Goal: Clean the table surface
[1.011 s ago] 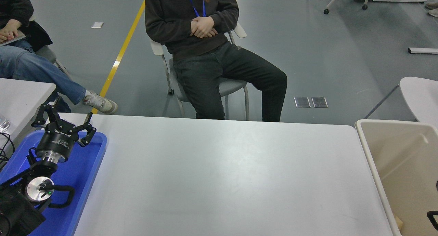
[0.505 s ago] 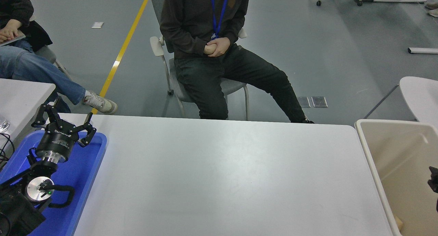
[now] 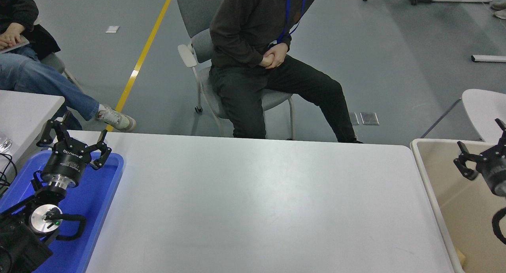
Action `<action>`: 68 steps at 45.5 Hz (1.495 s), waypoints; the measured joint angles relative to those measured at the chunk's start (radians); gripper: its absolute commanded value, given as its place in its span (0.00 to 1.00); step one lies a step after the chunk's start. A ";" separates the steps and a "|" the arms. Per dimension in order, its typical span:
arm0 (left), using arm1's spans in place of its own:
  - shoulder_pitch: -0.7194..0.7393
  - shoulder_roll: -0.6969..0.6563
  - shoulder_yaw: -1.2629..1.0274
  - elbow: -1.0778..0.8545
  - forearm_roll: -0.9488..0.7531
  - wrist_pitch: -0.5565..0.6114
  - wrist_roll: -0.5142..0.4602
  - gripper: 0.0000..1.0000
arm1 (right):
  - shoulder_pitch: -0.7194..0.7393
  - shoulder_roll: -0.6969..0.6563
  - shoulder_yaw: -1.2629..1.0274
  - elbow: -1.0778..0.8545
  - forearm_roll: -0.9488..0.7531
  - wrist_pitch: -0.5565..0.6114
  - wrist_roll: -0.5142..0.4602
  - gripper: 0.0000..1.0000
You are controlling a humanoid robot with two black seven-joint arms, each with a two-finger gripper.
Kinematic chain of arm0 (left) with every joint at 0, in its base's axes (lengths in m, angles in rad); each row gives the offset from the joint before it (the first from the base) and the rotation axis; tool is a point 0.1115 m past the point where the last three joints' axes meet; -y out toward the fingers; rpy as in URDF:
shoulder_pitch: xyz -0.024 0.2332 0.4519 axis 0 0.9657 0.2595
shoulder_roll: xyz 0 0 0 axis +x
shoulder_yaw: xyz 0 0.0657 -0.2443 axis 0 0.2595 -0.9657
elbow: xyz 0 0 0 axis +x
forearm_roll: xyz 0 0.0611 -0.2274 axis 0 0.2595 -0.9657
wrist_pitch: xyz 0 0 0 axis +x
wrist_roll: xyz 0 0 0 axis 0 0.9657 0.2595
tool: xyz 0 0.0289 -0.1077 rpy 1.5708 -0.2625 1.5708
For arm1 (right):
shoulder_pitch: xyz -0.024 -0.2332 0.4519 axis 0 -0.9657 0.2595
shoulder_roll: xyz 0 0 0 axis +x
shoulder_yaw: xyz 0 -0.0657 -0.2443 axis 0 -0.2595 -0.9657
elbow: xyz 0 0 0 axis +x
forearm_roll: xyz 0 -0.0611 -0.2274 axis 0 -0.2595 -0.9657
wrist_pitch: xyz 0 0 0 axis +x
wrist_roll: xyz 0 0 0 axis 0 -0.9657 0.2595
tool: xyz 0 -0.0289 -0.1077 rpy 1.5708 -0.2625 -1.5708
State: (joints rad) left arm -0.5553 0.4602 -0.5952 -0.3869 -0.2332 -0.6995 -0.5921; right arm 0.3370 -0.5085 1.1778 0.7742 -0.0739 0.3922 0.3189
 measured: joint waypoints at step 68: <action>0.000 0.000 0.000 0.000 0.000 0.000 0.000 1.00 | 0.019 0.376 0.082 -0.031 -0.275 -0.168 0.142 0.99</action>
State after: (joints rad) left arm -0.5553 0.4602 -0.5952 -0.3873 -0.2331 -0.6995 -0.5921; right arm 0.3559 -0.1325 1.2595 0.7431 -0.3492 0.2244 0.4607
